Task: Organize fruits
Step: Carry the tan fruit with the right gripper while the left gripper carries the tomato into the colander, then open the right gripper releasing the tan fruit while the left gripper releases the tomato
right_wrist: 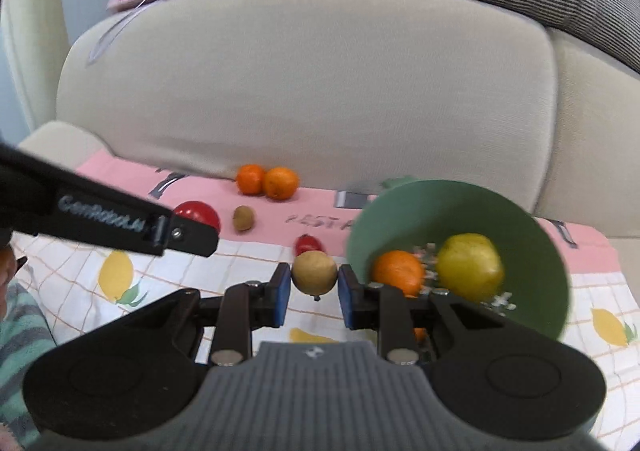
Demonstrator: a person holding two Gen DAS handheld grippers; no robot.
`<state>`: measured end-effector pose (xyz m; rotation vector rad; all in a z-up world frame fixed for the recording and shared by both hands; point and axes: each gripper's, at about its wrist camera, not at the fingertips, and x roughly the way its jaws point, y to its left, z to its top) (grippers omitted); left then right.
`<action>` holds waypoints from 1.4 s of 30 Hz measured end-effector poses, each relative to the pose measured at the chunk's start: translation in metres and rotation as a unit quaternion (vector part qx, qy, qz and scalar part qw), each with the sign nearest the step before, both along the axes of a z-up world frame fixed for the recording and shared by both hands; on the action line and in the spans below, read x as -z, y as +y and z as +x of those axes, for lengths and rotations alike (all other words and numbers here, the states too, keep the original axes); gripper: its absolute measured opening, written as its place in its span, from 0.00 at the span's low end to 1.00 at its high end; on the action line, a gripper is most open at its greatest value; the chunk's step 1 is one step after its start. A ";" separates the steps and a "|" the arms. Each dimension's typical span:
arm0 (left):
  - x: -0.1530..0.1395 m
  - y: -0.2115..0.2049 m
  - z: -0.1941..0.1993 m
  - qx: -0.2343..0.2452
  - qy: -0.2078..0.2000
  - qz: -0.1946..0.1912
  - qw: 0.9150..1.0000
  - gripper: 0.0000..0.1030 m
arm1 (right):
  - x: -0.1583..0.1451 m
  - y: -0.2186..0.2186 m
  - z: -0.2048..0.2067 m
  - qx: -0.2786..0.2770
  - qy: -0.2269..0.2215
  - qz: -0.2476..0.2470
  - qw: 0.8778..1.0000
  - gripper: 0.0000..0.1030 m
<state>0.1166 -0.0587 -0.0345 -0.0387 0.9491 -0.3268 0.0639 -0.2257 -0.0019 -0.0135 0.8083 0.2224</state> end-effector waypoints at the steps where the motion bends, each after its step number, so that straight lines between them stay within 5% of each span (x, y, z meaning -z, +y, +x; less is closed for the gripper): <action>1: -0.002 -0.007 -0.001 0.010 -0.002 0.003 1.000 0.30 | -0.001 -0.008 -0.001 0.008 0.000 0.002 1.000 0.21; 11: -0.001 -0.076 0.009 0.103 0.025 0.056 0.993 0.30 | 0.010 -0.065 0.000 0.076 0.059 0.053 0.994 0.21; 26: 0.019 -0.113 0.058 0.139 0.092 0.115 0.979 0.30 | 0.042 -0.088 0.030 0.083 0.143 0.108 0.980 0.21; 42: 0.052 -0.136 0.085 0.179 0.144 0.151 0.961 0.30 | 0.062 -0.079 0.054 0.062 0.209 0.092 0.972 0.21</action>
